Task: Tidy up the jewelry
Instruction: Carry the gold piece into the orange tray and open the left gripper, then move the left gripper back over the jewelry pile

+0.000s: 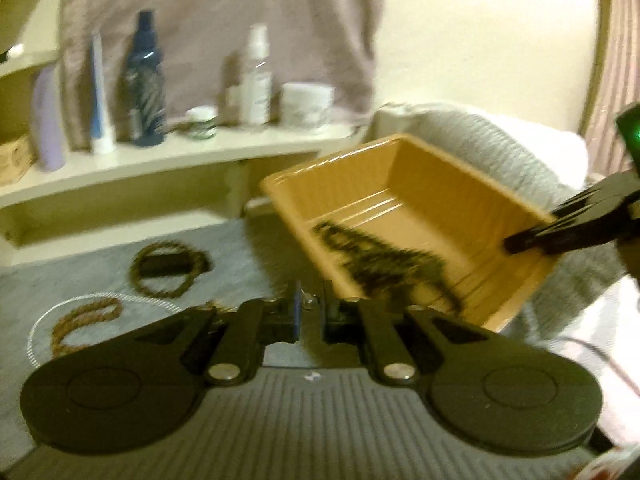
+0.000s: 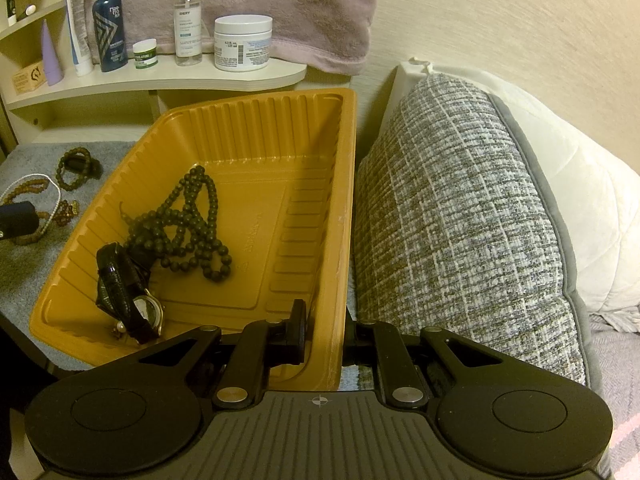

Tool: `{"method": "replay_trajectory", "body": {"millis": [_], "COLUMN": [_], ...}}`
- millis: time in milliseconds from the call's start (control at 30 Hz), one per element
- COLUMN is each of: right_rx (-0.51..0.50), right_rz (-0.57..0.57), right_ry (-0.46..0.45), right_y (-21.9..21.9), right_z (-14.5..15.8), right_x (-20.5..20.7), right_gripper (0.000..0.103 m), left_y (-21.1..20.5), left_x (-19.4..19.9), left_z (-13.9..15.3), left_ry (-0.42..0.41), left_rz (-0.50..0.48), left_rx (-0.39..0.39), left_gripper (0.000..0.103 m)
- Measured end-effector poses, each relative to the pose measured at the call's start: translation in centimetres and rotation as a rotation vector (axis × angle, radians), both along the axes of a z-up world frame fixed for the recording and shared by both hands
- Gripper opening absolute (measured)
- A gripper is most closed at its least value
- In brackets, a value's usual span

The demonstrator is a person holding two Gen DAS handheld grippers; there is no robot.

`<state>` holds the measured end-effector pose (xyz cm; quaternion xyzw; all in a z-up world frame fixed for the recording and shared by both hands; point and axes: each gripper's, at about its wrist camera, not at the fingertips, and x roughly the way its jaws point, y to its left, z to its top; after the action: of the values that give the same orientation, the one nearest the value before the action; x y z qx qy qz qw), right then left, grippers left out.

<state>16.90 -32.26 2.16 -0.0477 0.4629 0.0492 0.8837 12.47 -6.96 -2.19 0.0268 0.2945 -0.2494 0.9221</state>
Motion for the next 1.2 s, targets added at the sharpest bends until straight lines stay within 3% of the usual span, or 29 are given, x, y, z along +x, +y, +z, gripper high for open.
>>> {"method": "replay_trajectory", "body": {"millis": [333, 633, 700, 733, 933, 1200], "right_rx": [0.001, 0.004, 0.004, 0.004, 0.005, 0.005], "right_rz": [0.000, -0.001, -0.001, -0.001, -0.001, 0.000], "right_ry": [-0.001, -0.002, -0.002, -0.002, -0.002, -0.002], "right_y": [0.0, 0.0, 0.0, 0.0, 0.0, 0.0], "right_z": [0.0, 0.1, 0.1, 0.1, 0.1, 0.1], "right_x": [0.0, -0.1, -0.1, -0.1, -0.1, -0.1], "right_gripper": [0.014, 0.014, 0.014, 0.014, 0.014, 0.014], "left_y": [-3.9, -4.7, -4.8, -4.7, -3.8, -0.4], "left_x": [-1.4, -2.0, -2.1, -2.2, -2.5, -2.0], "left_z": [0.3, -0.4, -0.4, -0.4, -0.5, -1.0], "left_ry": [0.001, 0.006, 0.008, 0.004, -0.015, -0.024], "left_rz": [-0.130, -0.170, -0.176, -0.175, -0.146, -0.017], "left_rx": [-0.012, 0.017, 0.021, 0.022, 0.039, 0.094], "left_gripper": [0.008, 0.008, 0.015, 0.020, 0.020, 0.020]}}
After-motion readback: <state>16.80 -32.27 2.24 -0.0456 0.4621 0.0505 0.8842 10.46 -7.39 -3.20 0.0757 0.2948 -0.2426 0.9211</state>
